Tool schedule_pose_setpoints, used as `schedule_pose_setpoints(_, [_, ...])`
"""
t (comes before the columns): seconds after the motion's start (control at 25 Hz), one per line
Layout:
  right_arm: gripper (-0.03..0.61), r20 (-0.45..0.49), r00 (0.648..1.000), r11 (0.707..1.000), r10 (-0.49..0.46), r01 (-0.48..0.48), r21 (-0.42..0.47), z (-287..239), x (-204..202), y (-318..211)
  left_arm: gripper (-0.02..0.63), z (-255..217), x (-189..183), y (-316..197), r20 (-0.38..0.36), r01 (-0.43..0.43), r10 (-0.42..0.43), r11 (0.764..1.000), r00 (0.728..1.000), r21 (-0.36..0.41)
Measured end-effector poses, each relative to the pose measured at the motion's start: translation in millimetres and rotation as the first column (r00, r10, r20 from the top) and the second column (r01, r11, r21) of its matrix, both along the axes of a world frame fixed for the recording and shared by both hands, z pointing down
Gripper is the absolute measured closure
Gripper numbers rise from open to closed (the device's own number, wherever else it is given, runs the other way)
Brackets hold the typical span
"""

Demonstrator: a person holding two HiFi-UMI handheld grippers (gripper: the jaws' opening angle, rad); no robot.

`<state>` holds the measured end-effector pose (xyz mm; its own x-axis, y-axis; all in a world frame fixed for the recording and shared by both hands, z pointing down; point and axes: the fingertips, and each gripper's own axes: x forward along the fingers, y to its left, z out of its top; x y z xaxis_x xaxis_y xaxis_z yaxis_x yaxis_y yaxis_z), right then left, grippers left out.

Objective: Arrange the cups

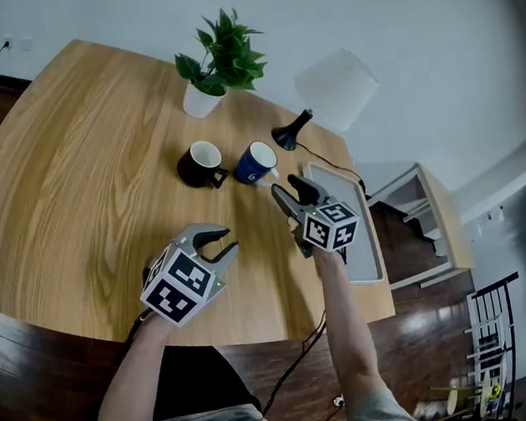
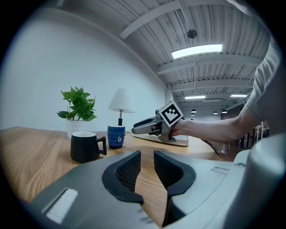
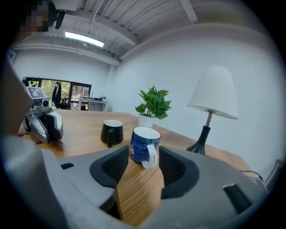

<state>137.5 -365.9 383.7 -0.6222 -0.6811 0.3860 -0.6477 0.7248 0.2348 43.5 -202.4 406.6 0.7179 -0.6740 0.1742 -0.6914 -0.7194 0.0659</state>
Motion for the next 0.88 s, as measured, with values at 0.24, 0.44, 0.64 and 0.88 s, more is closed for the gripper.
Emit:
schedule_pose_setpoints(0.24, [0.385, -0.152, 0.986, 0.997, -0.072, 0.072, -0.010, 18.2, -3.1, -26.4, 0.512, 1.0, 0.2, -0.1, -0.001, 0.002, -0.002, 1.000, 1.000, -0.001])
schedule_pose_setpoints(0.44, [0.400, -0.232, 0.962, 0.989, -0.146, 0.141, -0.040, 34.4, -11.4, -37.4, 0.512, 1.7, -1.3, 0.9, -0.004, 0.003, -0.003, 1.000, 1.000, -0.006])
schedule_pose_setpoints(0.64, [0.469, -0.216, 0.959, 0.983, -0.183, 0.171, -0.072, 37.6, -21.5, -37.1, 0.512, 2.8, -3.0, 0.9, -0.003, 0.004, -0.004, 1.000, 1.000, -0.005])
schedule_pose_setpoints(0.88, [0.492, -0.032, 0.993, 0.983, -0.116, 0.110, -0.146, 30.7, -16.1, -27.7, 0.512, 5.2, -4.0, 0.6, 0.005, 0.003, -0.003, 1.000, 1.000, -0.007])
